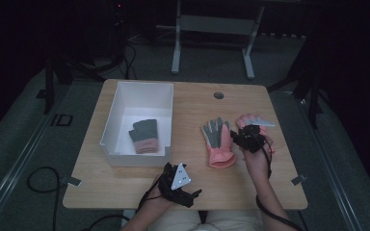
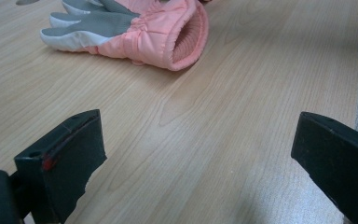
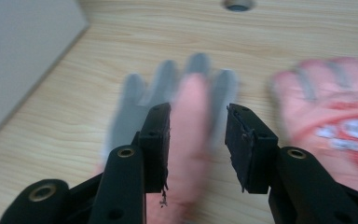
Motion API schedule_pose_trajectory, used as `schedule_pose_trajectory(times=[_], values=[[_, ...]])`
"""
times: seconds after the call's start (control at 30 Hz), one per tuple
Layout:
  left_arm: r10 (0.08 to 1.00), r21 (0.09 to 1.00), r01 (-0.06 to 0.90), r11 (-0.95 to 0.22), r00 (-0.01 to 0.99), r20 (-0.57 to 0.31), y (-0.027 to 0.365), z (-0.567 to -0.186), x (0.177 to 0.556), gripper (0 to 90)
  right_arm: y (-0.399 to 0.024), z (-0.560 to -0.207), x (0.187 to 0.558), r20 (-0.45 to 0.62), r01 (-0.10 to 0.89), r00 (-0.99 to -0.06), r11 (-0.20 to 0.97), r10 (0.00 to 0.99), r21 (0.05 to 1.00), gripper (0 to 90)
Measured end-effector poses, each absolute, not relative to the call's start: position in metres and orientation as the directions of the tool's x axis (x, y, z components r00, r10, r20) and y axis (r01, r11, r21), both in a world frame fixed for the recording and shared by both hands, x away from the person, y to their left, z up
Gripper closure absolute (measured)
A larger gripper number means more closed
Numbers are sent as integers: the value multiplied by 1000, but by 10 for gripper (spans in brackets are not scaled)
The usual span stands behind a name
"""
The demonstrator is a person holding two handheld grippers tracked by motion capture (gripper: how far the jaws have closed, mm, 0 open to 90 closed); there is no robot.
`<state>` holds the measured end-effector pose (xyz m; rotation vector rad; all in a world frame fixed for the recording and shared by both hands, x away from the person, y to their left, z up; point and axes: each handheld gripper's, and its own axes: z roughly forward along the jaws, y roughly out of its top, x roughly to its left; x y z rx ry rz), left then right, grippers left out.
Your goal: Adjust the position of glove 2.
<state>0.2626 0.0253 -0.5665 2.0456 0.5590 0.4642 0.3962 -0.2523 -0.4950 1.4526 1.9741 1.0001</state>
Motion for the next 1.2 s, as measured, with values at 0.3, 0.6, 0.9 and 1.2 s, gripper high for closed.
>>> schedule_pose_trajectory(times=[0.3,0.6,0.9,1.2], values=[[546,856,204,-476,831,105,21,-570,264,29,-307,-492,413,-25,586,-289,197,957,786,586],[548,857,208,-471,830,99,21,-571,264,29,-348,-508,436,-40,623,-254,195,966,758,544],[546,857,200,-474,831,107,20,-571,263,29,-345,-530,450,-99,613,-283,259,954,747,541],[538,858,193,-476,836,111,20,-570,262,29,-335,-541,453,-147,626,-273,292,951,723,698]])
